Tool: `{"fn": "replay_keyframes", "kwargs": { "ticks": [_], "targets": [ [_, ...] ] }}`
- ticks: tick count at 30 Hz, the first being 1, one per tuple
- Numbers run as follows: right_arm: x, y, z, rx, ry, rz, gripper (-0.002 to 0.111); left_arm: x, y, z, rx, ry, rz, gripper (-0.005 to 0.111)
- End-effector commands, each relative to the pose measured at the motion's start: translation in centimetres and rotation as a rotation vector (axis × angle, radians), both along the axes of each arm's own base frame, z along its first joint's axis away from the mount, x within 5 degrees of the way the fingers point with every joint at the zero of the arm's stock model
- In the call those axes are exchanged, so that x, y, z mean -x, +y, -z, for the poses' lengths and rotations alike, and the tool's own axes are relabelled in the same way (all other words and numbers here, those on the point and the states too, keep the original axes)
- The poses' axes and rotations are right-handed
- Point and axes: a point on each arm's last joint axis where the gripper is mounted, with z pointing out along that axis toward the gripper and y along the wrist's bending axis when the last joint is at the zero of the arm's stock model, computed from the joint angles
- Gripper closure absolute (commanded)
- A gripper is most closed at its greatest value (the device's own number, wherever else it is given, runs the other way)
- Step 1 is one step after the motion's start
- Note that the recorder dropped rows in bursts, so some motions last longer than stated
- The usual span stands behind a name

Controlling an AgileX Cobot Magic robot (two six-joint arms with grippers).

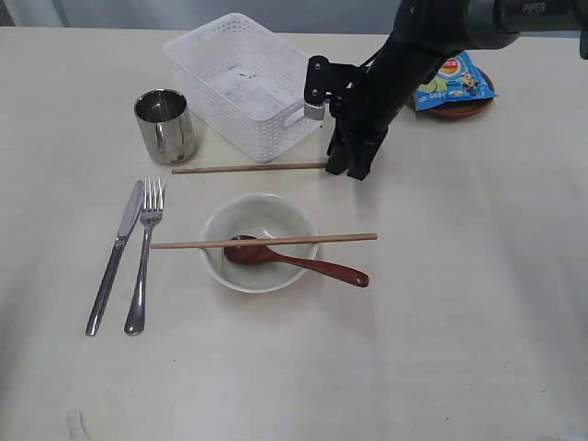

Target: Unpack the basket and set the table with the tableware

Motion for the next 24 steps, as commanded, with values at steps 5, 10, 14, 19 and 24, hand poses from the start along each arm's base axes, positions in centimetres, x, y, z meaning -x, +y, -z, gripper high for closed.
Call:
{"fn": "replay_keyframes", "kwargs": {
  "ticks": [5,10,14,19,24],
  "targets": [
    [0.7,-0.6,1.5,0.061,0.067,-0.100,0.093,0.0,0.0,0.1,0.000,0.000,0.004,0.107],
    [0.8,-1.3,1.7,0.137,0.069,-0.157,0.109,0.0,0.0,0.1,0.000,0.000,0.004,0.107],
    [1.2,-2.3,1.0,0.180,0.118,-0.178,0.109,0.0,0.0,0.1,0.000,0.000,0.004,0.107],
    [1.2,-2.6,-3.8,0.149,0.047,-0.120,0.109,0.0,0.0,0.1,0.000,0.000,0.004,0.107],
    [2.3,-2.6,-7.6,0.075,-0.010,-0.073,0.109,0.0,0.0,0.1,0.000,0.000,0.004,0.107]
  ]
}}
